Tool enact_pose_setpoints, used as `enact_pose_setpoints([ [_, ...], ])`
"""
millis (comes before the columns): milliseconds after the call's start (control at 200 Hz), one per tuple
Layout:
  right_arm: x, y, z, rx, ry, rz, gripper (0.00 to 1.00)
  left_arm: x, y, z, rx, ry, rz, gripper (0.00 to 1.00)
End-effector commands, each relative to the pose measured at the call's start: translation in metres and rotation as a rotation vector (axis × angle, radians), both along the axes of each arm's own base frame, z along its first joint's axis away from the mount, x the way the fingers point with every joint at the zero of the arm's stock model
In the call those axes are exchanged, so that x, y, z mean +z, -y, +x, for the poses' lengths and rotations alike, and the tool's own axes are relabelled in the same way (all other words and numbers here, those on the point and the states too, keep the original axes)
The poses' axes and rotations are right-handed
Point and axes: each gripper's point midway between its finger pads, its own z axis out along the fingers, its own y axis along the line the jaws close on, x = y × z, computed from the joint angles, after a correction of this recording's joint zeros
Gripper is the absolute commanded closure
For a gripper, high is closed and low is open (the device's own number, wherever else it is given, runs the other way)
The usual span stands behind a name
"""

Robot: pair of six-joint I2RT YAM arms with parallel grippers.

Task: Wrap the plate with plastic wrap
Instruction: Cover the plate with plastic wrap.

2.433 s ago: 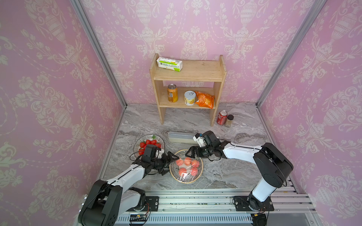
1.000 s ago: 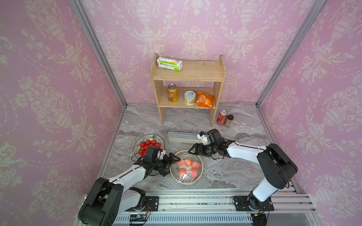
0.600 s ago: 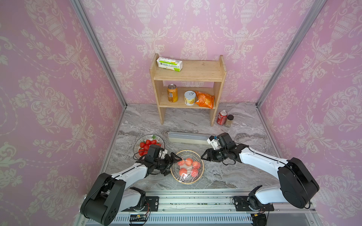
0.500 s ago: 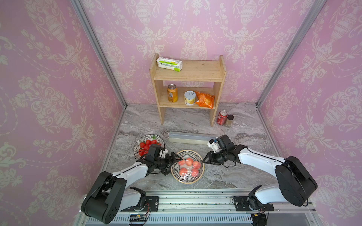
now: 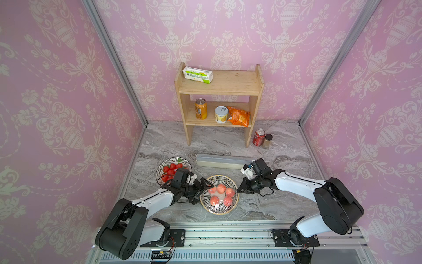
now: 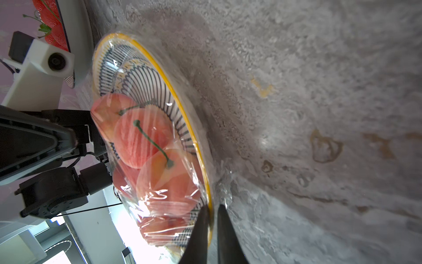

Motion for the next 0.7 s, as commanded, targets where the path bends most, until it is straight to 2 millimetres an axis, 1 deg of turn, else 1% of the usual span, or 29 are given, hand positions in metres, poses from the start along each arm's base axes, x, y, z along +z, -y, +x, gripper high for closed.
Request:
enact_pose_setpoints([
  [0, -0.013, 0.009, -0.007, -0.009, -0.032, -0.054, 0.91, 0.002, 0.002, 0.004, -0.015, 0.023, 0.018, 0.04],
  [50, -0.014, 0.01, -0.008, -0.006, -0.03, -0.064, 0.89, 0.003, 0.002, 0.005, -0.013, 0.03, 0.022, 0.04],
  [180, -0.011, 0.006, -0.007, 0.001, -0.021, -0.036, 0.79, 0.003, 0.003, 0.006, -0.015, 0.033, 0.024, 0.04],
  [255, -0.009, 0.003, -0.004, 0.001, -0.015, -0.02, 0.77, 0.004, 0.005, 0.008, -0.021, 0.039, 0.022, 0.04],
  [310, -0.01, 0.001, -0.003, 0.002, -0.016, -0.015, 0.78, 0.005, 0.007, 0.008, -0.026, 0.041, 0.021, 0.04],
  [420, -0.011, 0.001, -0.003, 0.002, -0.02, -0.016, 0.88, 0.005, 0.008, 0.009, -0.028, 0.046, 0.025, 0.04],
  [460, -0.013, 0.003, -0.003, 0.001, -0.023, -0.028, 0.92, 0.005, 0.008, 0.01, -0.029, 0.05, 0.032, 0.04],
  [550, -0.016, 0.01, -0.004, -0.012, -0.023, -0.068, 0.99, 0.005, 0.005, 0.011, -0.035, 0.062, 0.061, 0.04],
  [696, -0.013, 0.026, -0.005, -0.035, -0.006, -0.109, 1.0, 0.009, -0.002, 0.012, -0.059, 0.094, 0.132, 0.02],
])
